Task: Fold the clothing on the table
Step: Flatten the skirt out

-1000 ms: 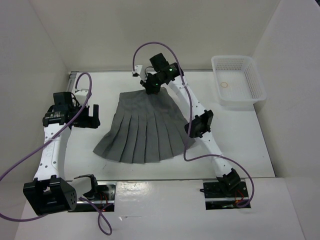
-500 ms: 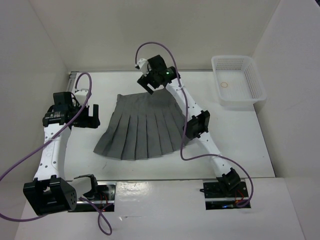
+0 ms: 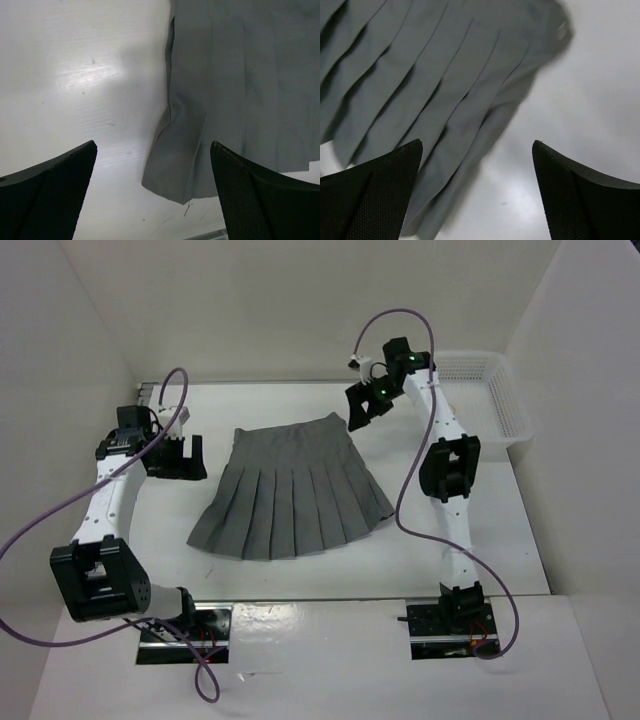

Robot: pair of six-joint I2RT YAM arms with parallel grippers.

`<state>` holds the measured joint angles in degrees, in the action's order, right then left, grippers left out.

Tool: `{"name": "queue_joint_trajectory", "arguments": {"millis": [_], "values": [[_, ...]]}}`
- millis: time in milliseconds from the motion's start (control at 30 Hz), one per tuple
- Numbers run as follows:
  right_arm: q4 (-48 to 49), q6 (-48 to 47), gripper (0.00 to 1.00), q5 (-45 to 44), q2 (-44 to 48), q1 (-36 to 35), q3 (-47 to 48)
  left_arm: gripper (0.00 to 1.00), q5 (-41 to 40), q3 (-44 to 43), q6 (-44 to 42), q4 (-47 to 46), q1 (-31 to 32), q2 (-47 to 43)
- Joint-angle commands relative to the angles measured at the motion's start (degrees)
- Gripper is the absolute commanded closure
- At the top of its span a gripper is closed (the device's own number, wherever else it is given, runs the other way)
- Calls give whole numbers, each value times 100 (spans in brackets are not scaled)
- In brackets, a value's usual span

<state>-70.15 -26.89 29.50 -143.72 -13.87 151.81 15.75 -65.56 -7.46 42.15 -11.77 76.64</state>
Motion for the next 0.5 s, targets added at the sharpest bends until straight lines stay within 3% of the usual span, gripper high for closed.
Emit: {"name": "queue_joint_trajectory", "arguments": {"millis": [0, 100, 167, 267, 467], "values": [[-70, -53, 6, 1986, 695, 401, -1116, 0, 315, -501, 34, -513, 104, 367], [684, 87, 8, 1816, 1371, 324, -2319, 1, 184, -809, 148, -839, 341, 867], [1839, 429, 8, 1140, 2246, 183, -3536, 2, 43, -1045, 298, -1093, 525, 1150], [2496, 579, 7, 391, 3014, -2, -4472, 4, -518, -1257, 649, -1436, 816, 1686], [2445, 650, 7, 111, 3219, -72, -4853, 11, -1801, -1775, 1317, -1824, 1580, 2836]]}}
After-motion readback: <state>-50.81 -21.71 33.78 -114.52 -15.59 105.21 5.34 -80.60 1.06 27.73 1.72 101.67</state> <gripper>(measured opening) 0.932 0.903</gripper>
